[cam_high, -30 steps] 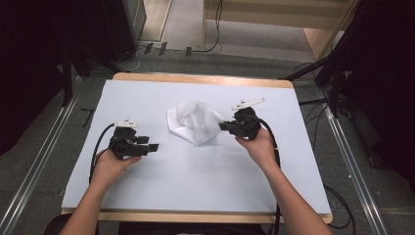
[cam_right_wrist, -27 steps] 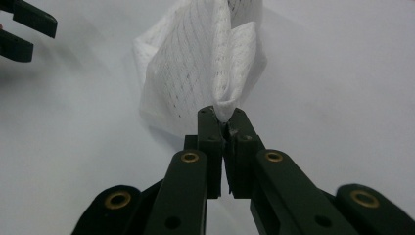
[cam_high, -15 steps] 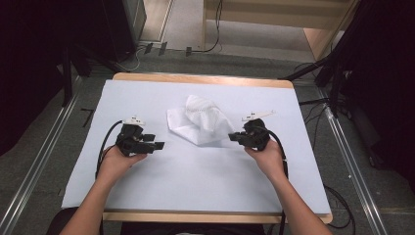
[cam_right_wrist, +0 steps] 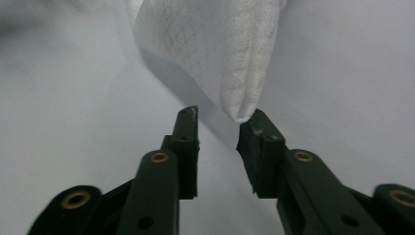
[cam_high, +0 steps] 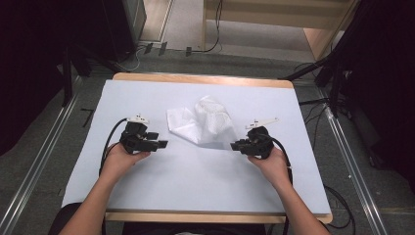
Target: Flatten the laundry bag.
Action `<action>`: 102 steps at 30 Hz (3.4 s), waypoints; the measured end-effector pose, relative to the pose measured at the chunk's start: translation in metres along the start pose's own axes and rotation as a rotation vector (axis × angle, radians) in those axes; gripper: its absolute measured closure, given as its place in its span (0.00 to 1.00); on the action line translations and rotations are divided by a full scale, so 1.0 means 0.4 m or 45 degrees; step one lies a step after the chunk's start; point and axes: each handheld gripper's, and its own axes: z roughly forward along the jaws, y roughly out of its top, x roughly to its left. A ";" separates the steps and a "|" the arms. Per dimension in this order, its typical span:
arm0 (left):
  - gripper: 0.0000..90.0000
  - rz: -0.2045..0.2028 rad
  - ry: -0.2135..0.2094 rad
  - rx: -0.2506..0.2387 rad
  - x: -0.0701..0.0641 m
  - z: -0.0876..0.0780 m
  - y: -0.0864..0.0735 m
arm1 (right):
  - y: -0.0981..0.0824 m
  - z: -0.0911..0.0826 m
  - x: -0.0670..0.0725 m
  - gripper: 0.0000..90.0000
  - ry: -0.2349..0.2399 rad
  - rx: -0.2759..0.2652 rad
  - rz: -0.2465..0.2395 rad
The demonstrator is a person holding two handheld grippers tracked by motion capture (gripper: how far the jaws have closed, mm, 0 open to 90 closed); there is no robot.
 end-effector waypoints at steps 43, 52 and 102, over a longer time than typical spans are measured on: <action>0.49 -0.016 -0.004 -0.008 0.000 0.015 0.014 | 0.065 -0.035 -0.008 0.98 -0.018 -0.007 -0.009; 0.49 -0.016 -0.001 -0.013 0.003 0.013 0.013 | -0.004 -0.025 0.008 0.98 -0.001 0.063 0.000; 0.48 -0.100 0.122 -0.035 0.016 -0.076 -0.087 | 0.157 0.167 -0.204 0.61 -0.198 0.055 0.100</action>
